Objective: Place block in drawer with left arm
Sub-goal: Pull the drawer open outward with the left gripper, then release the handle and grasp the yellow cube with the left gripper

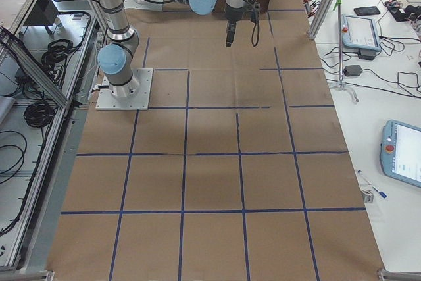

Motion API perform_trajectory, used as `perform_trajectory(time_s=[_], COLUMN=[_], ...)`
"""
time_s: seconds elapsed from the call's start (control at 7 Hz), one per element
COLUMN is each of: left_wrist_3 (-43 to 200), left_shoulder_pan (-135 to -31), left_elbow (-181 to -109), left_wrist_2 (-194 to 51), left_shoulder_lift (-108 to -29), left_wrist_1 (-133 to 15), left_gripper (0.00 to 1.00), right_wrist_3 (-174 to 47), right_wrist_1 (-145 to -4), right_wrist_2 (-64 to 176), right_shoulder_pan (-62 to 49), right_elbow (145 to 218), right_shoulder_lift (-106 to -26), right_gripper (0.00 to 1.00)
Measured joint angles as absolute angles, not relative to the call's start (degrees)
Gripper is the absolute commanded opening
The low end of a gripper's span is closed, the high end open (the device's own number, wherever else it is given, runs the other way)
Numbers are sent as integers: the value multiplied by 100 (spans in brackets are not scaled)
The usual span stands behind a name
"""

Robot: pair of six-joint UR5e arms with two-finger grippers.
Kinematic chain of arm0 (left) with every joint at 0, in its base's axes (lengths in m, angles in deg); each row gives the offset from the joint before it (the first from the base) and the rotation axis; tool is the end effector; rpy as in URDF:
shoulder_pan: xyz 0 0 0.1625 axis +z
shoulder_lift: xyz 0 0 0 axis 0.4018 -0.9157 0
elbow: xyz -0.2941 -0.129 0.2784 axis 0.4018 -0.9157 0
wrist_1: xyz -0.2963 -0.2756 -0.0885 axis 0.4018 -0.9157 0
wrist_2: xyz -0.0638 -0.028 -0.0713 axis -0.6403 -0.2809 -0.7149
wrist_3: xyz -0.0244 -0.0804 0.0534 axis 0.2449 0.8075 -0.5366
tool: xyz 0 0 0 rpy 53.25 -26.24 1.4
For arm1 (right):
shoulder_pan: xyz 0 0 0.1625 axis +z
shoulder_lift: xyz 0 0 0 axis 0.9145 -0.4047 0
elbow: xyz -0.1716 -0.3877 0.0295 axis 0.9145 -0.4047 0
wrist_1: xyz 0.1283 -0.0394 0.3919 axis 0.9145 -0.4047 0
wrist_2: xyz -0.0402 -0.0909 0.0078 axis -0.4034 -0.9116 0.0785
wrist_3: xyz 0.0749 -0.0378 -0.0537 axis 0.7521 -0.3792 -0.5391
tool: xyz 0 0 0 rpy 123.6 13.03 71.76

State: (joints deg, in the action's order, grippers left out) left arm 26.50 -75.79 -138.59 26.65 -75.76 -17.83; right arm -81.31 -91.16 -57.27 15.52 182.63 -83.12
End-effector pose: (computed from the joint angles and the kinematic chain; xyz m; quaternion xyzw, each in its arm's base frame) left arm 0.2726 -0.6042 0.2921 0.0128 -0.9917 0.0251 0.1257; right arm 0.0587 -0.5175 0.4318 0.0598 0.9976 0.0334 0.0028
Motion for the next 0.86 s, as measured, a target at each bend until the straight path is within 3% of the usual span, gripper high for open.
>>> perform_trajectory(time_s=[0.86], left_wrist_3=[2211], left_shoulder_pan=[-7259], left_elbow=[-13579], left_wrist_2=[2860], left_shoulder_lift=[-7722], left_wrist_1=[-1785], left_gripper=[99], right_wrist_3=[-8131], right_wrist_1=[-9116], right_wrist_2=[-5727], right_shoulder_pan=[1552], right_elbow=[18264], right_shoulder_lift=[-8312], right_gripper=[100])
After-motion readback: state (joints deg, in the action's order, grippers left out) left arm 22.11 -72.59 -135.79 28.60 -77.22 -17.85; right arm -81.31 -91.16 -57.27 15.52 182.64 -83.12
